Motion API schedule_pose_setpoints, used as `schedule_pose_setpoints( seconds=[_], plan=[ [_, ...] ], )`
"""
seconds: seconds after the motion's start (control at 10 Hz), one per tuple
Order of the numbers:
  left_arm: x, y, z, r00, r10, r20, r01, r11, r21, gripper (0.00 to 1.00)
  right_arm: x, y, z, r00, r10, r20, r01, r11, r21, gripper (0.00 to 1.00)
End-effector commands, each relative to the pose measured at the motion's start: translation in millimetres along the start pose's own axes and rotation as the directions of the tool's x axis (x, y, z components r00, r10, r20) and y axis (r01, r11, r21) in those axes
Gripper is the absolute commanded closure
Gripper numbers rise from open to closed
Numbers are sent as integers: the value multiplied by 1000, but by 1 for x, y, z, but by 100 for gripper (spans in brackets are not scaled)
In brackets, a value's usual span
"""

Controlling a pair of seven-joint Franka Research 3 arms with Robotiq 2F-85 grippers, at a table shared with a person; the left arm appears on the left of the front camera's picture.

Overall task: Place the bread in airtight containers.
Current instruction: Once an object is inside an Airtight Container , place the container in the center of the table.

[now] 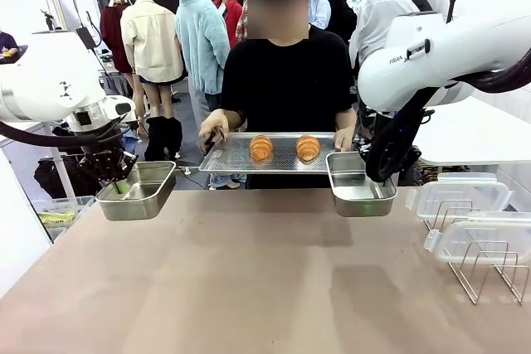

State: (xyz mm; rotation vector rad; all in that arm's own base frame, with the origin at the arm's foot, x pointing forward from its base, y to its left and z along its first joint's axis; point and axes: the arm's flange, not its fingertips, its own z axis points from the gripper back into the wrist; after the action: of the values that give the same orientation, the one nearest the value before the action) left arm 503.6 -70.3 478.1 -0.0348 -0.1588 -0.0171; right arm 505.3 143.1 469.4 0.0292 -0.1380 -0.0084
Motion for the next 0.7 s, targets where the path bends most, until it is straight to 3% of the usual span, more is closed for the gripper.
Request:
schedule_pose_setpoints(
  seconds=[0.0, 0.6],
  plan=[
    [0, 1, 3, 1000, -16, 4, 16, 1000, 5, 100, 0, 0, 0, 1000, 9, 11, -9, 1000, 3, 100],
    [0, 1, 3, 1000, -16, 4, 16, 1000, 5, 100, 0, 0, 0, 1000, 9, 11, -9, 1000, 3, 100]
  ],
)
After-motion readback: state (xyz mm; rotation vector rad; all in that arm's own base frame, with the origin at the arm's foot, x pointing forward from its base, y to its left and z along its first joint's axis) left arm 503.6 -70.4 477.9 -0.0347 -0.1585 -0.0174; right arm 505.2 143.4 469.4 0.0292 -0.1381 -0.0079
